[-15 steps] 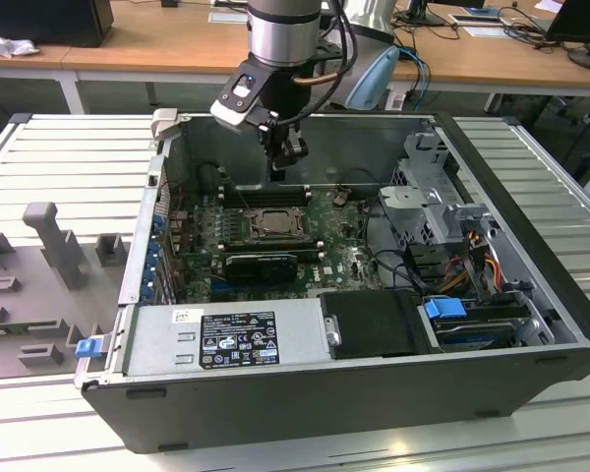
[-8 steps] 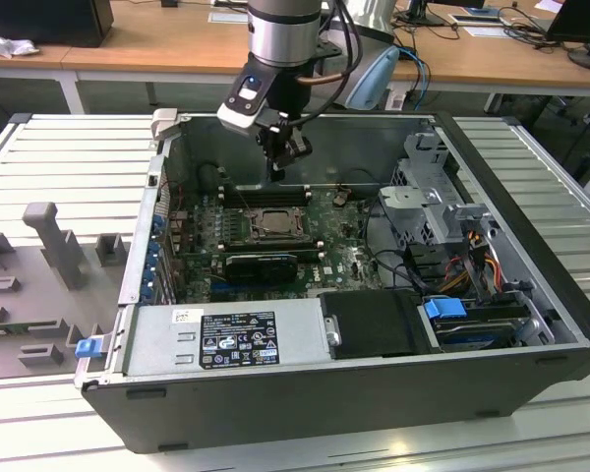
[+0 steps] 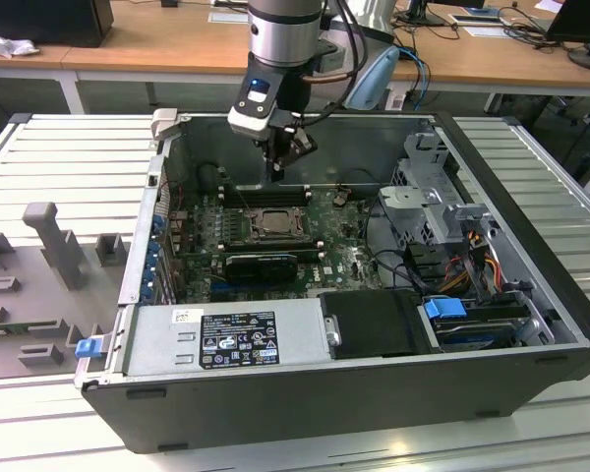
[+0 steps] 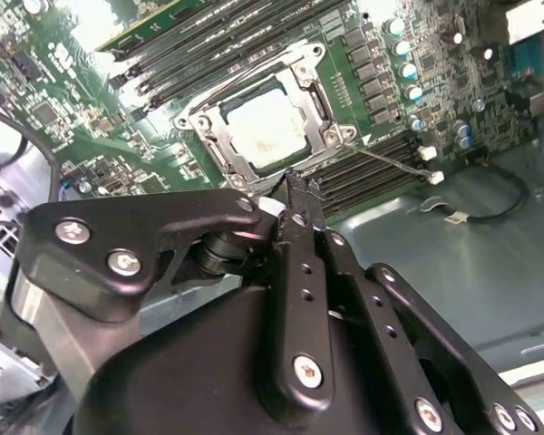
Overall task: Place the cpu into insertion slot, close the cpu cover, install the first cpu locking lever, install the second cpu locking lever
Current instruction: 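Install the first cpu locking lever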
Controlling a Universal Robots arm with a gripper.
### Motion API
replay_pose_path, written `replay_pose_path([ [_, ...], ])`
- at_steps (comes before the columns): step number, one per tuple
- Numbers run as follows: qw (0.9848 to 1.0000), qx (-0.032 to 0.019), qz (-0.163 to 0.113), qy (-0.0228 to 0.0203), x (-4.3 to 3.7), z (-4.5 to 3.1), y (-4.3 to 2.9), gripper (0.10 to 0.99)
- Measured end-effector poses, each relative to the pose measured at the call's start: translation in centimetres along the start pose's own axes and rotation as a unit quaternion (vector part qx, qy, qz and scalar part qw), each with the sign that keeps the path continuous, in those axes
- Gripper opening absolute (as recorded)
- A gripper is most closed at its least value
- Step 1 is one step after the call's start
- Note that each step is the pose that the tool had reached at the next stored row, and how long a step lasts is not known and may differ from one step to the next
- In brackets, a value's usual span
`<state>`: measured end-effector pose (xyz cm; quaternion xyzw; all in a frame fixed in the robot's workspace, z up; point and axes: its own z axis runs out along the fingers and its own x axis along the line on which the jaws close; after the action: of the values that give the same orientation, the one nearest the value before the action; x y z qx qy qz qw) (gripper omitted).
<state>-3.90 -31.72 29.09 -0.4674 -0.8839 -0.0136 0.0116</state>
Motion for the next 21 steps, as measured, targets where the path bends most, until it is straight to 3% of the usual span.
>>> replay_pose_path([
  [6,0.9986,0.0018,-0.053,0.0007,0.0,0.0,0.0,0.106],
  [14,0.9931,0.0039,-0.117,0.0016,0.0,0.0,0.0,0.106],
  [16,0.9911,0.0044,-0.133,0.0018,0.0,0.0,0.0,0.106],
  [17,0.9885,0.005,-0.151,0.002,0.0,0.0,0.0,0.106],
  [19,0.9853,0.0057,-0.171,0.0023,0.0,0.01,0.0,0.106],
  [21,0.9811,0.0065,-0.193,0.0026,0.0,0.0,0.0,0.106],
])
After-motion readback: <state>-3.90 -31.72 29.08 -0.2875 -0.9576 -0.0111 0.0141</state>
